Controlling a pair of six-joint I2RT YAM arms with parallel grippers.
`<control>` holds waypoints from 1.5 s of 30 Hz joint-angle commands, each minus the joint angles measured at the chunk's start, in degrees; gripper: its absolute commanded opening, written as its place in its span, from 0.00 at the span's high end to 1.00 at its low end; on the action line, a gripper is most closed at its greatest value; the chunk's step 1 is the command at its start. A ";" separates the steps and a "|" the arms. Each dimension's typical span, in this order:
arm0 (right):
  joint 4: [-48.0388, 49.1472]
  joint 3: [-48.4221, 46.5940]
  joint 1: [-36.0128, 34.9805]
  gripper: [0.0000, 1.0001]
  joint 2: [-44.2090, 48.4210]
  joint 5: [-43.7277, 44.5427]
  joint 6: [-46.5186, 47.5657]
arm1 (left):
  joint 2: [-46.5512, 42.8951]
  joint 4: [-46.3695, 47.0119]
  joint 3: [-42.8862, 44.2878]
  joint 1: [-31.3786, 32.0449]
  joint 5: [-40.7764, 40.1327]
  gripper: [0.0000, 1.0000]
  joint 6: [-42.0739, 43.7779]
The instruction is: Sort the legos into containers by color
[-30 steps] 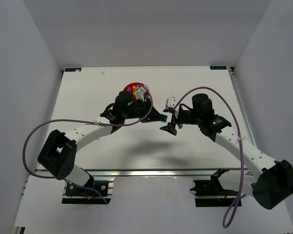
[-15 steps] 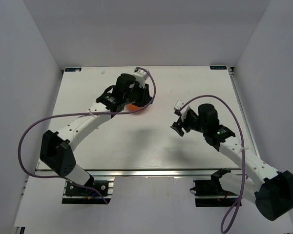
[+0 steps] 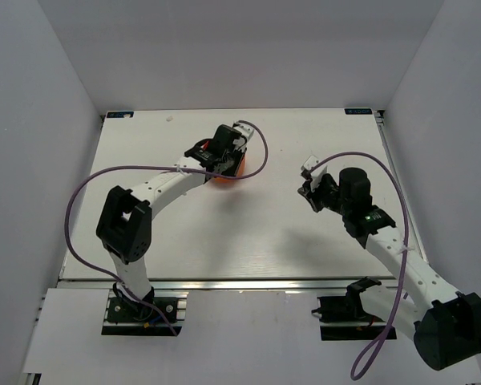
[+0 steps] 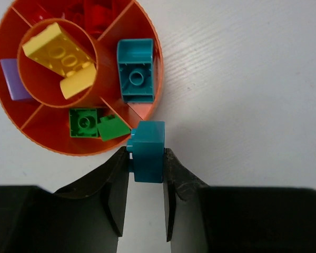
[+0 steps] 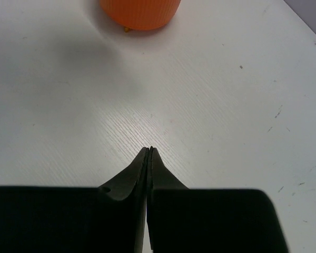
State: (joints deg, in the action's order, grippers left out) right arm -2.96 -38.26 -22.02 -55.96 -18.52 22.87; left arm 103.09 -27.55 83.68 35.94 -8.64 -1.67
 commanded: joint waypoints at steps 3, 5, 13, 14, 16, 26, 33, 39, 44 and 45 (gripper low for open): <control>1.56 -0.33 1.63 1.00 2.17 -1.69 -0.72 | 0.88 1.45 5.00 0.62 -5.42 0.89 1.58; 1.47 -0.24 2.16 1.00 2.26 -2.13 -0.72 | 1.76 1.53 6.23 0.62 -5.77 0.89 1.58; 0.94 -0.32 3.21 1.00 2.35 -3.80 -0.81 | 3.61 3.38 8.34 0.62 -7.96 0.88 4.57; 0.85 -0.32 3.47 1.00 2.35 -3.89 -0.81 | 4.39 3.38 8.69 0.62 -8.31 0.87 5.18; 0.85 -0.41 3.65 1.00 2.53 -4.24 -0.81 | 5.19 3.56 9.22 0.62 -8.76 0.86 5.98; 0.59 -0.32 4.70 1.00 2.70 -5.38 -0.90 | 6.86 4.35 9.92 0.62 -10.43 0.63 6.86; 0.33 -0.41 5.32 1.00 2.88 -6.26 -1.16 | 7.13 3.91 10.71 0.62 -10.34 0.48 6.77; 0.24 -0.41 5.76 1.00 2.88 -7.05 -1.34 | 6.52 3.03 12.82 0.62 -9.73 0.47 6.07; 0.15 -0.41 6.64 0.79 2.79 -7.40 -1.52 | 0.90 3.64 12.39 0.62 -3.41 0.78 2.65; 0.15 -0.41 6.90 0.71 2.96 -7.40 -1.78 | -0.77 3.91 11.52 0.62 -1.83 0.83 2.38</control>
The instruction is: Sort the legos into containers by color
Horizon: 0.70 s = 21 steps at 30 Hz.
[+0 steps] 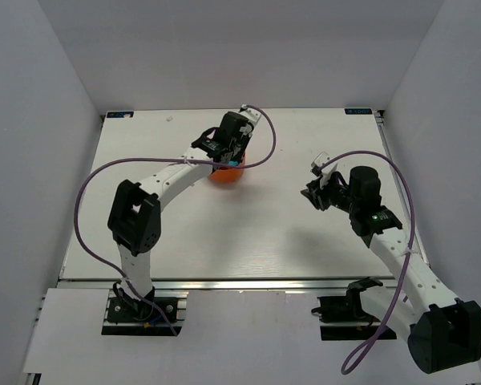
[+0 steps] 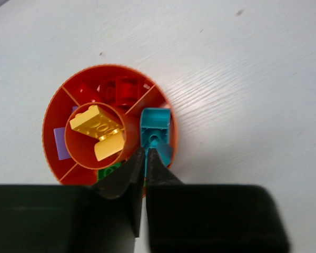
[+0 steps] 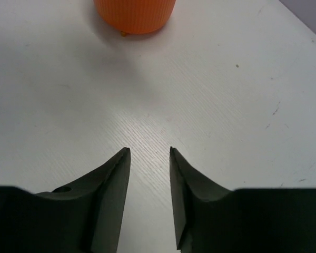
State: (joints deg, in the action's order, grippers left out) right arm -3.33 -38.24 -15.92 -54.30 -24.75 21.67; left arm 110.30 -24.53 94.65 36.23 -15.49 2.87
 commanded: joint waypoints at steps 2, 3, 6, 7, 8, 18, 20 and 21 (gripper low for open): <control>0.78 -0.52 1.16 0.47 1.39 -1.00 -1.19 | -14.21 2.99 -4.54 -0.27 12.44 0.88 -5.74; 1.22 -0.43 1.59 0.40 1.48 -0.65 -1.71 | -16.85 4.13 -7.26 -0.80 14.32 0.85 -6.82; 1.84 -0.26 2.47 0.28 1.39 0.40 -3.12 | -27.31 8.44 -18.42 -0.81 19.95 0.41 -8.41; 1.75 -0.43 2.74 0.26 1.13 0.58 -3.65 | -32.03 9.15 -21.15 -0.81 20.93 0.32 -8.93; 1.66 -0.61 2.91 0.18 0.61 0.93 -4.26 | -34.25 9.15 -25.87 -0.81 21.54 0.25 -9.29; -8.62 -7.72 3.71 0.12 -6.08 7.61 -10.51 | -51.40 9.50 -45.85 -0.81 18.57 0.07 -6.57; -9.32 -7.99 3.62 0.12 -5.46 8.49 -11.21 | -54.30 10.03 -48.58 -0.81 17.86 0.04 -5.78; -9.32 -7.82 3.71 0.12 -5.11 9.19 -11.39 | -55.18 10.29 -49.38 -0.81 17.16 0.03 -5.51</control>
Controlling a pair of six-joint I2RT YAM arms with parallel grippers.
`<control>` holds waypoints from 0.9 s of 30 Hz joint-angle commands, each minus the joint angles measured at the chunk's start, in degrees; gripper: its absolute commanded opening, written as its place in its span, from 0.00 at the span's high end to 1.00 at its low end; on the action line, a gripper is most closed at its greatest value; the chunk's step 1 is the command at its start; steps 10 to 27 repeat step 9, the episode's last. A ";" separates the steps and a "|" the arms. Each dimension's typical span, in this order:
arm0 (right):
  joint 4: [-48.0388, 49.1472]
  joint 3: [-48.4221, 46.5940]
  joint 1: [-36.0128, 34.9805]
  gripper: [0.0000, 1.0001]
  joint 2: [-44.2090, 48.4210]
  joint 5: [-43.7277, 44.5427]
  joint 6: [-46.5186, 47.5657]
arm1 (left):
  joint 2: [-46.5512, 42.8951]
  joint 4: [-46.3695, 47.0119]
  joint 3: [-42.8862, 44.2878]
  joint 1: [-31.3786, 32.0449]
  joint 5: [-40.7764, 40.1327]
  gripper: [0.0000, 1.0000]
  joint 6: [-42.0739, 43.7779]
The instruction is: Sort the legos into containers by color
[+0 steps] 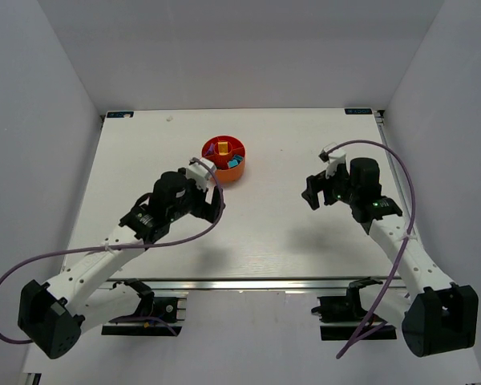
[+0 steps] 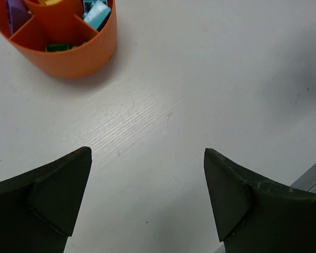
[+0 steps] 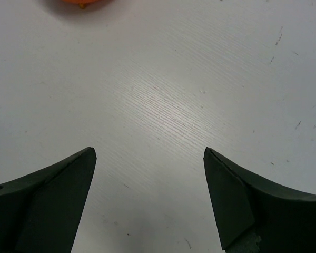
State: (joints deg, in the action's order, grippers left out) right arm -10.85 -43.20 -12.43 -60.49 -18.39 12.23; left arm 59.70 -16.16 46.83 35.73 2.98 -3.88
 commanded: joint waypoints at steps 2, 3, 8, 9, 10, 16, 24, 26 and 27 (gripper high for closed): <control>-1.72 -2.59 0.03 0.12 1.78 3.54 -2.82 | -6.17 2.01 -2.88 -0.31 -2.10 0.02 2.12; -1.72 -2.16 0.29 0.12 1.95 3.80 -2.91 | -7.39 1.93 -3.93 -0.31 -4.02 0.02 2.38; 1.00 0.48 0.30 0.15 2.66 3.80 -4.22 | -9.60 1.75 -5.70 0.84 -6.50 0.02 2.39; 1.62 1.96 0.30 0.14 2.92 3.37 -4.23 | -9.78 1.66 -5.70 0.84 -6.76 0.02 2.39; 1.62 1.96 0.30 0.14 2.92 3.37 -4.23 | -9.78 1.66 -5.70 0.84 -6.76 0.02 2.39; 1.62 1.96 0.30 0.14 2.92 3.37 -4.23 | -9.78 1.66 -5.70 0.84 -6.76 0.02 2.39; 1.62 1.96 0.30 0.14 2.92 3.37 -4.23 | -9.78 1.66 -5.70 0.84 -6.76 0.02 2.39; 1.62 1.96 0.30 0.14 2.92 3.37 -4.23 | -9.78 1.66 -5.70 0.84 -6.76 0.02 2.39; 1.62 1.96 0.30 0.14 2.92 3.37 -4.23 | -9.78 1.66 -5.70 0.84 -6.76 0.02 2.39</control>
